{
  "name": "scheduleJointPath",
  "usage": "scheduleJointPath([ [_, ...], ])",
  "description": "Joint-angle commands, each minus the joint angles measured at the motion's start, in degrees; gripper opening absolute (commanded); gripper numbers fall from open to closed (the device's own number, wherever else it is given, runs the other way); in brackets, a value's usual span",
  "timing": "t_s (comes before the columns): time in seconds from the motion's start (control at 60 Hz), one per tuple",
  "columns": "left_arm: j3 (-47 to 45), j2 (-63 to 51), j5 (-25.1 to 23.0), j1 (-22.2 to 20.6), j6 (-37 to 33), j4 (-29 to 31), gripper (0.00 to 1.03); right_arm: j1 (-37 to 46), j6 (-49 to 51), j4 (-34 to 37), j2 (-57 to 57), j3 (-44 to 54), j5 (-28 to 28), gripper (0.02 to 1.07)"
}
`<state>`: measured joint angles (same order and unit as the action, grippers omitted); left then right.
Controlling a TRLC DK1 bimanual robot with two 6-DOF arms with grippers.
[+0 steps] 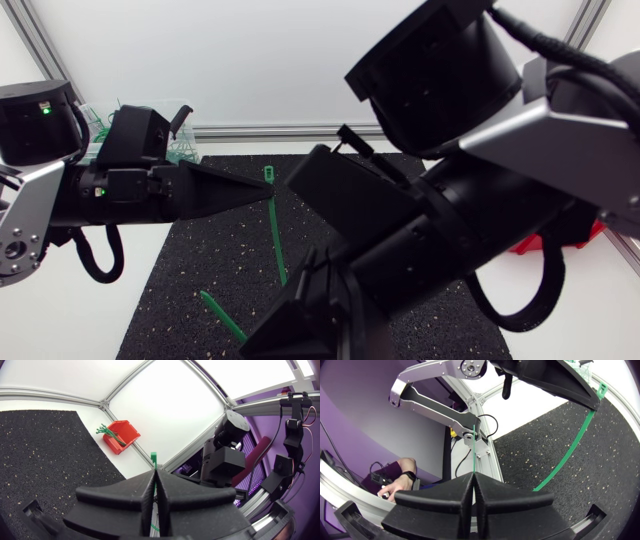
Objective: Take a green cable tie from the red box, thread the tail through the head to close it, then place it in the transparent bin on the left.
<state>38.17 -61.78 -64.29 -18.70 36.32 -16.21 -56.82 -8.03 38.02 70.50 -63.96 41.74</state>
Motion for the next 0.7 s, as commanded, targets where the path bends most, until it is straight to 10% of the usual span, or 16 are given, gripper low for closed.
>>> scheduleJointPath([
  [0.0, -1.7, 3.24, 0.84, -1.43, 4.29, -0.58, 0.04, 0.92, -9.11, 1.44, -0.98, -0.81, 1.51, 0.07],
  [0.683, -6.09, 21.79, 20.08, -15.05, 5.26, 5.4, 0.04, 2.94, -40.57, 1.27, -6.34, -7.84, 10.3, 0.07],
])
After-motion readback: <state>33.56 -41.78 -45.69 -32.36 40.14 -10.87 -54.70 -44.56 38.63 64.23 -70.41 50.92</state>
